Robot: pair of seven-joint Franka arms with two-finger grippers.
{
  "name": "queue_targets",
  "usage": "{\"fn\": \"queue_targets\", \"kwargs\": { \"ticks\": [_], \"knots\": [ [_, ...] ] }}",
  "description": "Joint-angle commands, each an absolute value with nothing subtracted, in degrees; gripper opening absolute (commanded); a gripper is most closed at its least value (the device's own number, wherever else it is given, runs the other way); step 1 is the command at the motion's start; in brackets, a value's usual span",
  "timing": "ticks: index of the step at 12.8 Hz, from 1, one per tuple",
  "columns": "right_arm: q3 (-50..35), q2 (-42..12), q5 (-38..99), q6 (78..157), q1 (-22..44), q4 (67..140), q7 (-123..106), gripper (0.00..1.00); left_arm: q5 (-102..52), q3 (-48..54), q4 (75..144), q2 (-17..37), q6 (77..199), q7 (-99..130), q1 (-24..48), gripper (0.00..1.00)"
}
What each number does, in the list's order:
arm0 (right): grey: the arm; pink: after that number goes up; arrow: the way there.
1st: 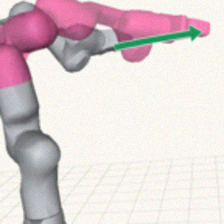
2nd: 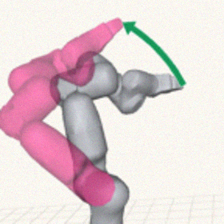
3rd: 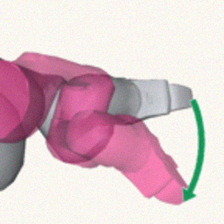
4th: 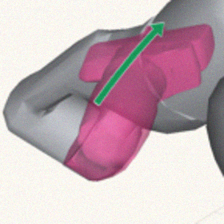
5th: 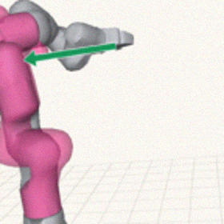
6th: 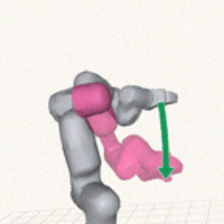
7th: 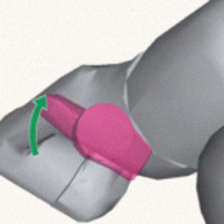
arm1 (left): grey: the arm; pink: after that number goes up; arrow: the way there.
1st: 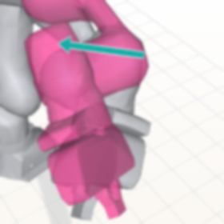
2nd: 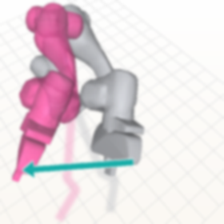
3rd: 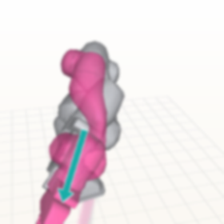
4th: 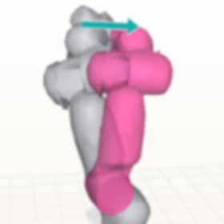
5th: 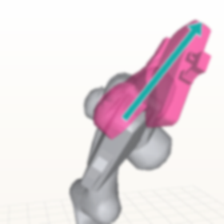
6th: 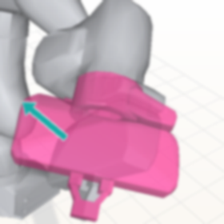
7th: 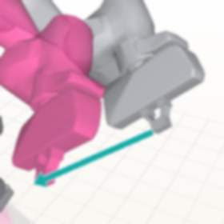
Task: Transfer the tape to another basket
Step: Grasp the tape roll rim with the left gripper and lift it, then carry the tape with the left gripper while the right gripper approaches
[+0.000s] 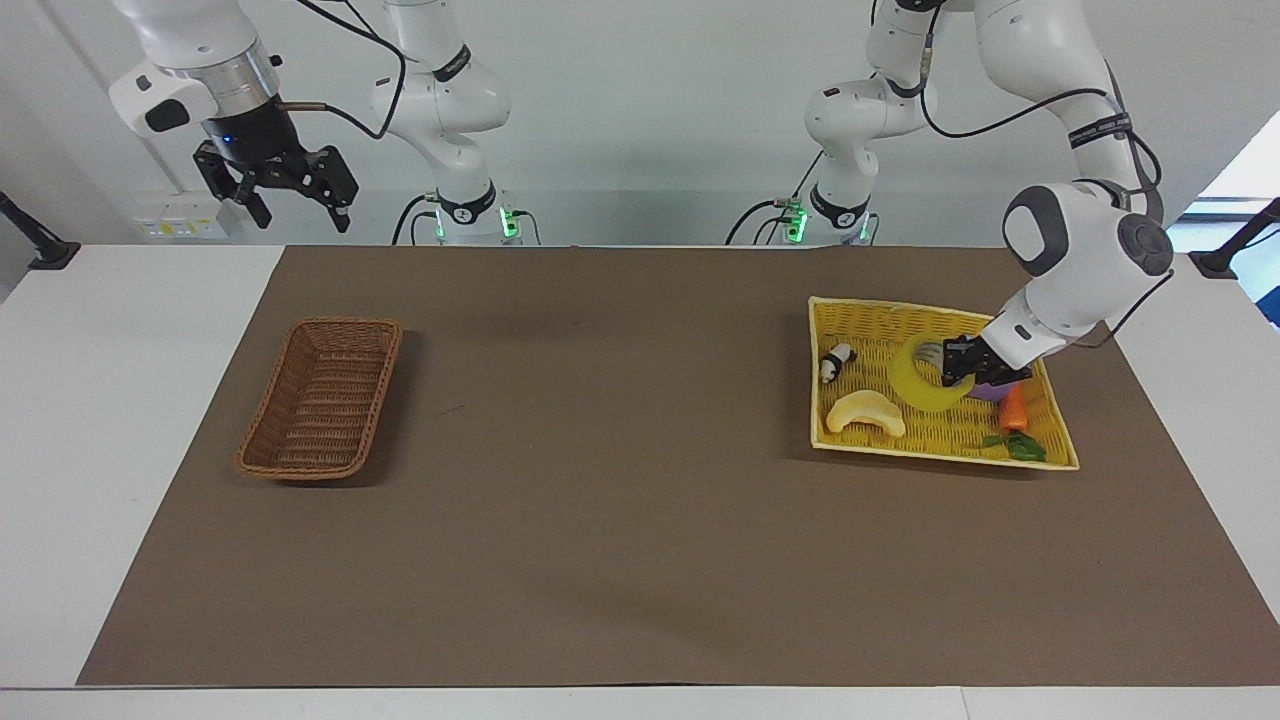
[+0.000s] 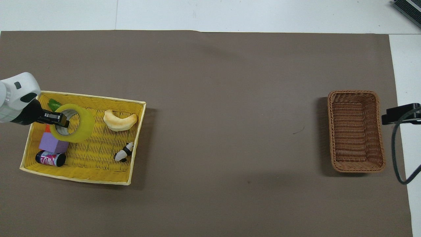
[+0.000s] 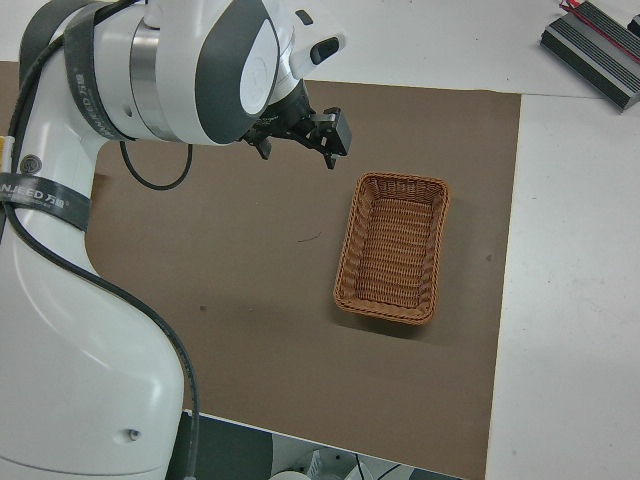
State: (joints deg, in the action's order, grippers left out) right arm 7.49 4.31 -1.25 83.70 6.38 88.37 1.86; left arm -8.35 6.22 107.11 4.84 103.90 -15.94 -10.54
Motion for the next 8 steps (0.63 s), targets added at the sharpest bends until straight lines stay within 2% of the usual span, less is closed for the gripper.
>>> {"fn": "queue_targets", "kwargs": {
  "ticks": [1,3,8],
  "knots": [
    [6.9,5.3,-0.4,83.0,7.2,89.2,2.5,1.0,-9.7,7.3,100.5,4.1,95.7,-8.1,-10.7,0.0],
    [6.9,5.3,1.0,83.0,7.8,89.3,2.6,1.0,-10.5,7.8,96.5,4.0,91.4,-3.0,-10.1,0.0],
    [6.8,7.1,4.1,83.7,10.4,92.0,5.4,1.0,-16.0,14.6,96.5,3.3,88.2,11.8,-9.6,0.0]
  ]
}}
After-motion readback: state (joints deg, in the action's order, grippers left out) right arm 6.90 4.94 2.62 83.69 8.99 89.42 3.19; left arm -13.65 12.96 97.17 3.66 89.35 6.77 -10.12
